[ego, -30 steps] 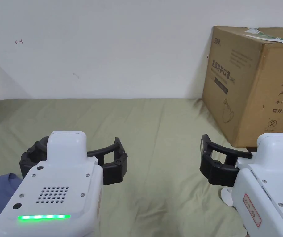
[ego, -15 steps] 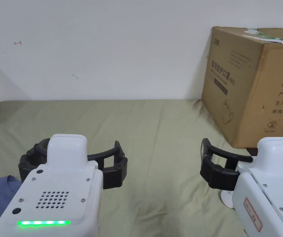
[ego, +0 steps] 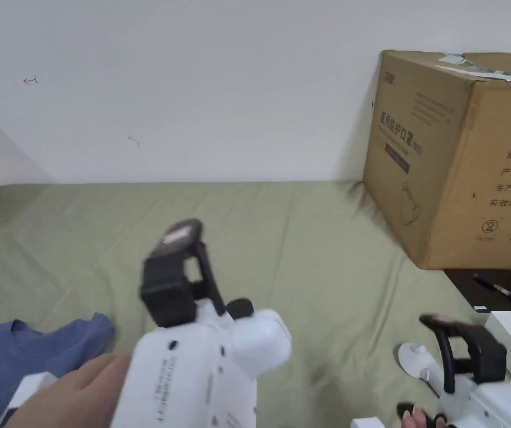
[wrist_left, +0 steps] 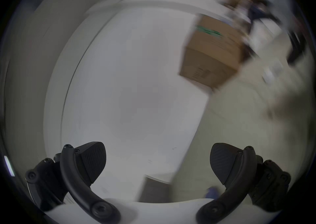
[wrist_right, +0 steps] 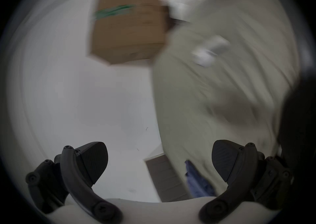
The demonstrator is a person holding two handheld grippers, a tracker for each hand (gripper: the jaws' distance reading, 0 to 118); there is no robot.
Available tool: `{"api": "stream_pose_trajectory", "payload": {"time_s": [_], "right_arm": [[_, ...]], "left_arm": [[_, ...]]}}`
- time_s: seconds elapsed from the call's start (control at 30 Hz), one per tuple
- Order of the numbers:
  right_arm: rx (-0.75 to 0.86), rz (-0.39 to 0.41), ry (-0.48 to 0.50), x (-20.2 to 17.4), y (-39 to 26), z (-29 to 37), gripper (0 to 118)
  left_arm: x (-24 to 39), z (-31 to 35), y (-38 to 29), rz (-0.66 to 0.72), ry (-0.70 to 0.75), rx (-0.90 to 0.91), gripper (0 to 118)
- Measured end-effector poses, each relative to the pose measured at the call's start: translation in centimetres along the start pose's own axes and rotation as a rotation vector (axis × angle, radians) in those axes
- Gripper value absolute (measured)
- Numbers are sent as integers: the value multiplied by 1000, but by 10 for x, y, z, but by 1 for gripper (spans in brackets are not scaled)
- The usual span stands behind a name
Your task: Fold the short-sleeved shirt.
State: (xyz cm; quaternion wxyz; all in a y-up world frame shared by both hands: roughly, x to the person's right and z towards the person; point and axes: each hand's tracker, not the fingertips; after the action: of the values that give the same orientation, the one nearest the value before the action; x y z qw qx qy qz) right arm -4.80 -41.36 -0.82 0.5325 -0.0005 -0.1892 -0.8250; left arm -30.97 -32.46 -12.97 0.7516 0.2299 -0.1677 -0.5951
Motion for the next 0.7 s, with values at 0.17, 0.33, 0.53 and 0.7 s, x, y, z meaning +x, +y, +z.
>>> {"api": "stream_pose_trajectory", "payload": {"time_s": [0.17, 0.33, 0.53, 0.7], "right_arm": [[109, 334, -36, -5, 1, 8, 118], [215, 656, 167, -62, -12, 26, 118], [617, 1715, 240, -101, -95, 51, 118], [755, 2126, 217, -73, -123, 41, 118]], "left_arm": [[0, -3, -1, 122, -70, -46, 118], [-53, -20, -20, 705, -100, -186, 118], [-80, -15, -89, 1676, -5, -224, 118], [-65, -6, -75, 1475, 77, -263, 118]]}}
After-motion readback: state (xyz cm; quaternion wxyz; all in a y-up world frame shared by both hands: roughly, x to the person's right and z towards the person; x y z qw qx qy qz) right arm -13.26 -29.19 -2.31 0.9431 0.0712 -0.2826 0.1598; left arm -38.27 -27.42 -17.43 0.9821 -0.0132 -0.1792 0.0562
